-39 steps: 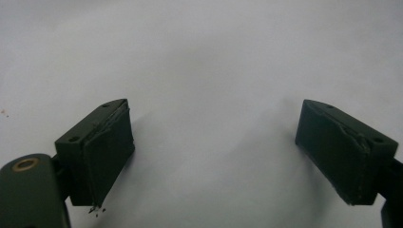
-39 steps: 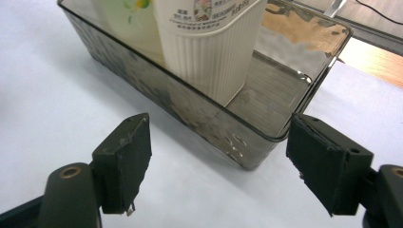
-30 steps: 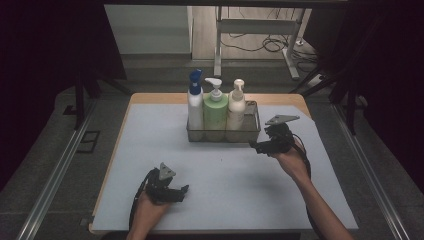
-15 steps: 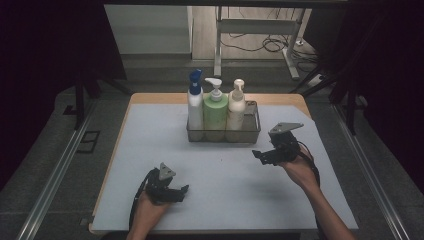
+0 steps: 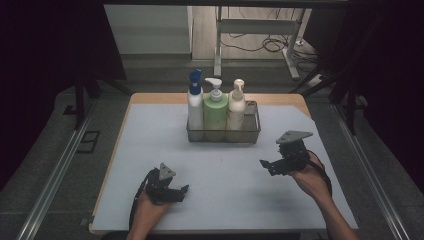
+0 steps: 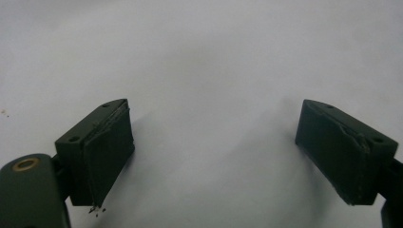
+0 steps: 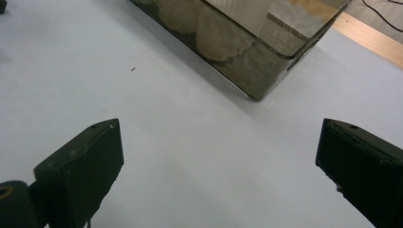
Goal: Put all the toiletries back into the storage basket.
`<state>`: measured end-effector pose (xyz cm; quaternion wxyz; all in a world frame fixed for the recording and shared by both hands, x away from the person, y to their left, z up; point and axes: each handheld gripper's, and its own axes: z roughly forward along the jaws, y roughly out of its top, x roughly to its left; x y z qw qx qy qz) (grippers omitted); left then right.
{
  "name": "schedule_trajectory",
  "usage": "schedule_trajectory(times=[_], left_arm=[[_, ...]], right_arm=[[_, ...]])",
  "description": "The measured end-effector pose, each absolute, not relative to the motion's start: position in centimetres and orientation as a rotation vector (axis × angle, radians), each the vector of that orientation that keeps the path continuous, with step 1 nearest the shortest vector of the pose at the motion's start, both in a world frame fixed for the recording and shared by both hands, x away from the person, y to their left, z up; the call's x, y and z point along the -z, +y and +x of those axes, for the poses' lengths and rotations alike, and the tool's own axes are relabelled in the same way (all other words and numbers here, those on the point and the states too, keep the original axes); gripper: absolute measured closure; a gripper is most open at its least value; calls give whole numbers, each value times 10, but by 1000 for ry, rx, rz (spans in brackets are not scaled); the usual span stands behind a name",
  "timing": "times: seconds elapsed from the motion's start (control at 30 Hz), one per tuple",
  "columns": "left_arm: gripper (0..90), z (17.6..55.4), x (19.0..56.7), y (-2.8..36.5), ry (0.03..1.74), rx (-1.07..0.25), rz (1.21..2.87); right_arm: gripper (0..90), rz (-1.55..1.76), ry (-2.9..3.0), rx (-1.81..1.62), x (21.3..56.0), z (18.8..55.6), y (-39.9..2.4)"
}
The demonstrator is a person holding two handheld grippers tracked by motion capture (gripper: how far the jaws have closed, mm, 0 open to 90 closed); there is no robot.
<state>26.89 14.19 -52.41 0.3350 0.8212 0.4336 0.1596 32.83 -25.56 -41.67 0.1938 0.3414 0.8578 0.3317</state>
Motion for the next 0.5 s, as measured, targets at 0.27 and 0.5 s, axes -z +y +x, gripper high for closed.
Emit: schedule_trajectory(times=[0.27,0.5], left_arm=[[121,269,524,142,1129,-417,2148],[121,269,524,142,1134,-415,2140]], right_arm=[[0,923,2385,-903,420,313,-268],[0,953,2378,-927,428,303,-278]])
